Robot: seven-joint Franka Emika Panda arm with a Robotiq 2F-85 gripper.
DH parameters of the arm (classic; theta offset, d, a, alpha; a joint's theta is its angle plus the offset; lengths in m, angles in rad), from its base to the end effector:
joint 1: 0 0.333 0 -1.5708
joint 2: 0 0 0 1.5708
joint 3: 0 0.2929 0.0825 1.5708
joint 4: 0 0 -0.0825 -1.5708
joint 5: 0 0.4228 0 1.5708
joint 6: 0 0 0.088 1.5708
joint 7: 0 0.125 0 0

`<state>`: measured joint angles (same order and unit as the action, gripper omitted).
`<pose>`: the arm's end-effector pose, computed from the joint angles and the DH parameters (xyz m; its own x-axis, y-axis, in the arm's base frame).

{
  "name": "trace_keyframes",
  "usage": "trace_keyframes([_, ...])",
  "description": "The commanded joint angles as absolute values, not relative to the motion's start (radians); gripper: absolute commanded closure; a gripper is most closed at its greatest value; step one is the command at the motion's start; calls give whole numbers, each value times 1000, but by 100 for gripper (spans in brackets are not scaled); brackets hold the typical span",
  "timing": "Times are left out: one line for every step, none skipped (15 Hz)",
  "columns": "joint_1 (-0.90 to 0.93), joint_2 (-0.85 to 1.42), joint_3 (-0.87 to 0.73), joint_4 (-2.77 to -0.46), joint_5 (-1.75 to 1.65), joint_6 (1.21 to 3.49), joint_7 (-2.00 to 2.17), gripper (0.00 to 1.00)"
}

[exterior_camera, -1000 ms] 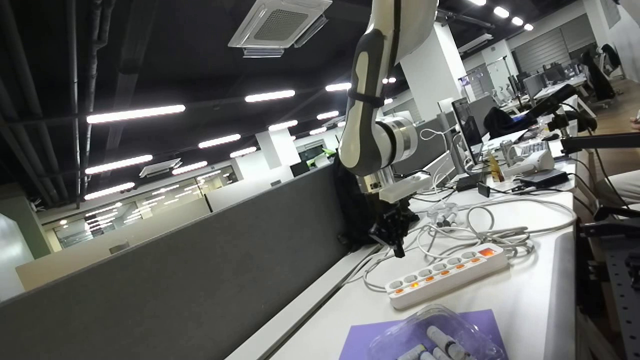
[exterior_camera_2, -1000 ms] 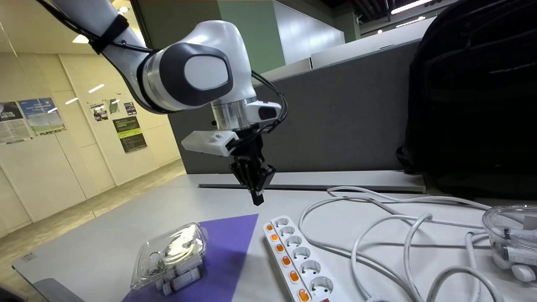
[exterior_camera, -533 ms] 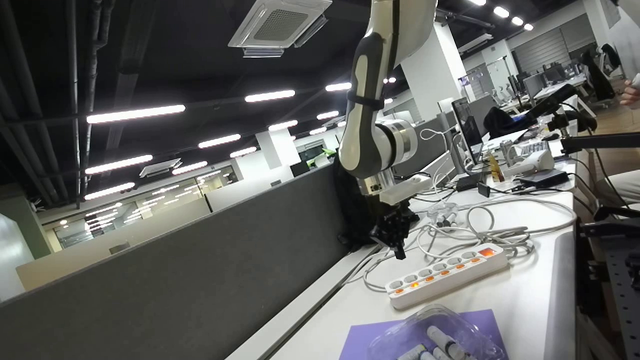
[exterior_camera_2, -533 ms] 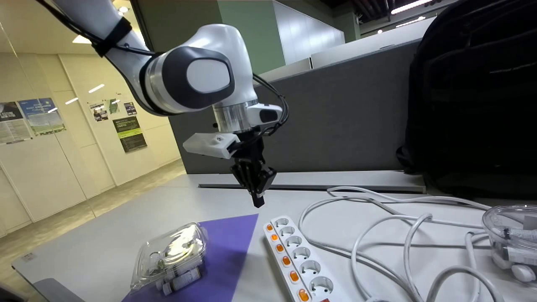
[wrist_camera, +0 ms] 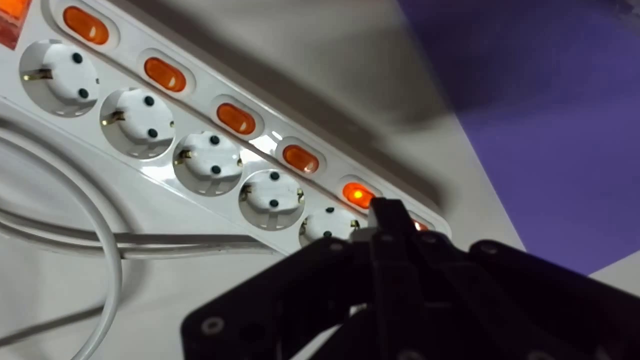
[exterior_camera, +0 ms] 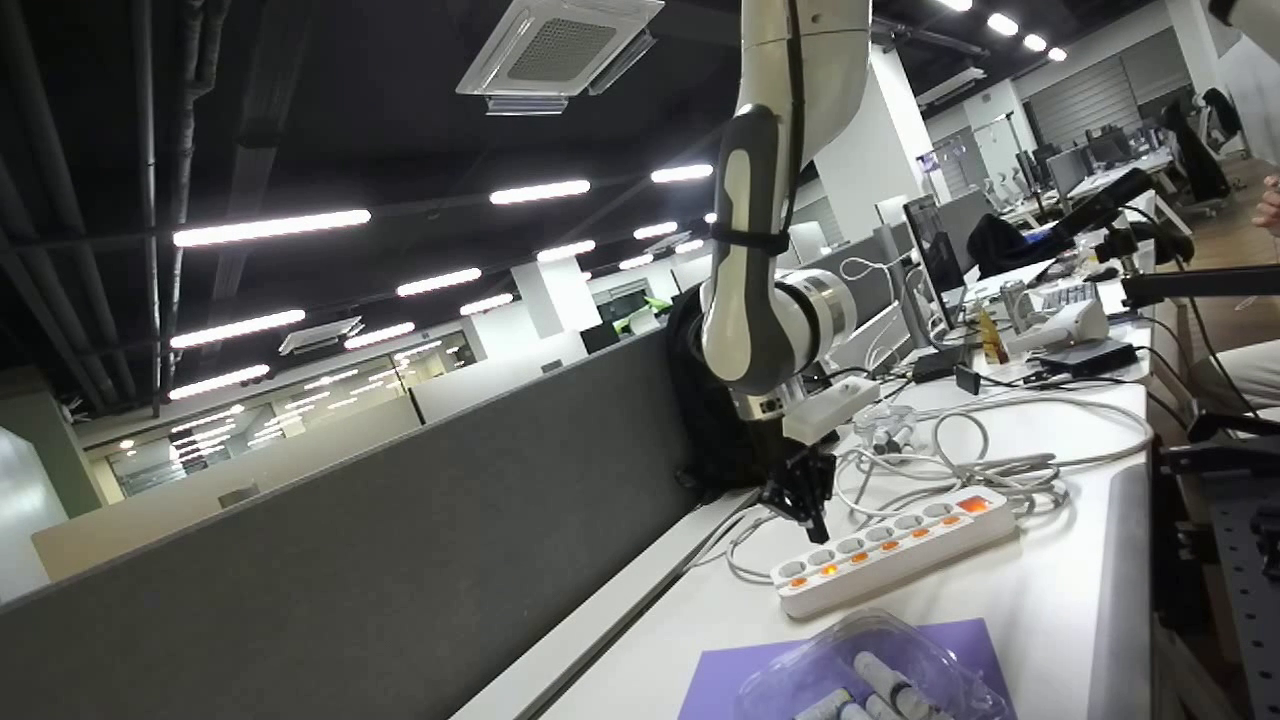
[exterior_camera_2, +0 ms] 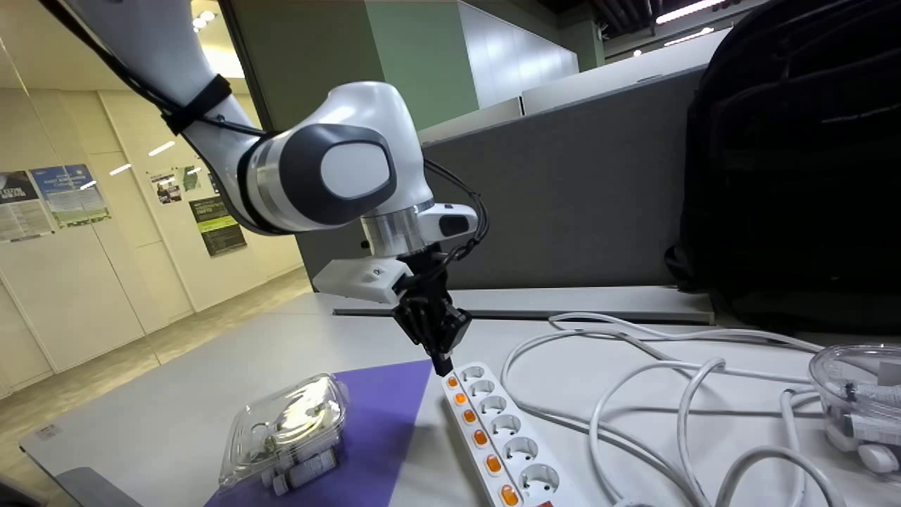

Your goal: Turn off the second last switch to the left

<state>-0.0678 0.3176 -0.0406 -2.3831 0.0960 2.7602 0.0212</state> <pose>0.5165 -0.0613 0.1189 0.9751 -0.2141 0.0584 -0.2126 -0.9767 -0.0296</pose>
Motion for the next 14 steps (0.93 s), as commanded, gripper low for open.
trace_keyframes([-52, 350, -52, -2383, 85, 2814, 56, 100])
trace_keyframes([-56, 359, -48, -2382, 95, 2821, 52, 100])
trace_keyframes([-58, 367, -47, -2381, 99, 2828, 51, 100])
trace_keyframes([-61, 374, -47, -2381, 103, 2831, 50, 100])
trace_keyframes([-64, 379, -45, -2380, 107, 2828, 48, 100])
trace_keyframes([-66, 385, -46, -2381, 110, 2829, 48, 100])
trace_keyframes([-72, 390, -42, -2380, 116, 2828, 44, 100])
trace_keyframes([-79, 395, -38, -2379, 127, 2830, 40, 100])
trace_keyframes([-87, 400, -31, -2378, 142, 2833, 37, 100])
trace_keyframes([-98, 402, -20, -2375, 161, 2834, 31, 100])
trace_keyframes([-104, 404, -13, -2374, 178, 2839, 29, 100])
trace_keyframes([-112, 406, -5, -2372, 193, 2845, 27, 100])
trace_keyframes([-116, 409, 0, -2370, 204, 2847, 26, 100])
trace_keyframes([-121, 412, 6, -2366, 215, 2847, 24, 100])
